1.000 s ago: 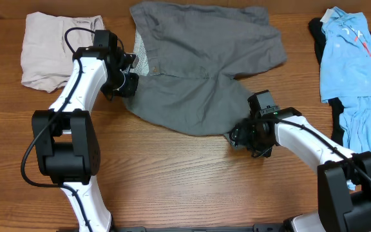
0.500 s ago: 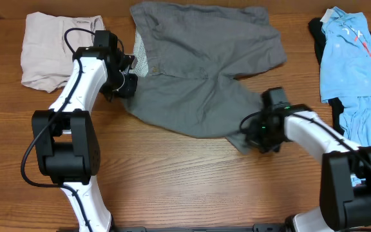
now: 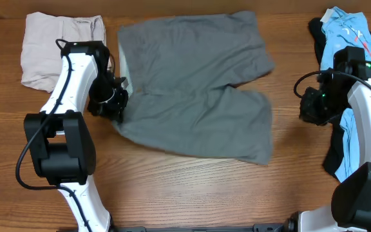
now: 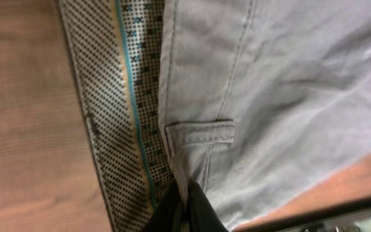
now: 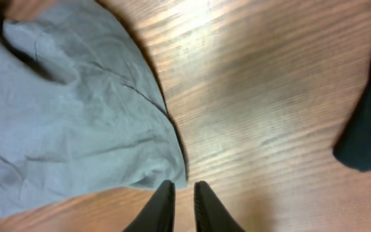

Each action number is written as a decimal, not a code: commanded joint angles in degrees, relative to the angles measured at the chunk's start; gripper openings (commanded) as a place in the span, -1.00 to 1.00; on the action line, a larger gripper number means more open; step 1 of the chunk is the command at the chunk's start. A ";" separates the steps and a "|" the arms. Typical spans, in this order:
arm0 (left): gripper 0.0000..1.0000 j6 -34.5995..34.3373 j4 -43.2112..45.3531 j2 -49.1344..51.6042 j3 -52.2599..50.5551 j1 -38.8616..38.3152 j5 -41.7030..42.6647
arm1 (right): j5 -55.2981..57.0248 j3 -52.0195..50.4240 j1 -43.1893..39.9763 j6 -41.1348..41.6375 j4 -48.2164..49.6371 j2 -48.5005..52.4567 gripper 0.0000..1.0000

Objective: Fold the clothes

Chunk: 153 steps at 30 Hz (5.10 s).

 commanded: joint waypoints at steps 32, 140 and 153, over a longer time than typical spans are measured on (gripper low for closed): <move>0.51 -29.33 8.15 -20.48 -15.39 -8.35 -11.28 | 4.87 -33.05 19.67 22.53 20.15 -16.31 0.28; 1.00 -27.93 91.41 -12.28 -30.88 -3.48 -27.32 | -3.93 -0.09 12.04 4.72 57.48 20.72 1.00; 1.00 -18.25 55.63 -19.93 -22.99 -3.45 -17.25 | -5.64 5.35 14.08 0.63 38.77 18.82 0.44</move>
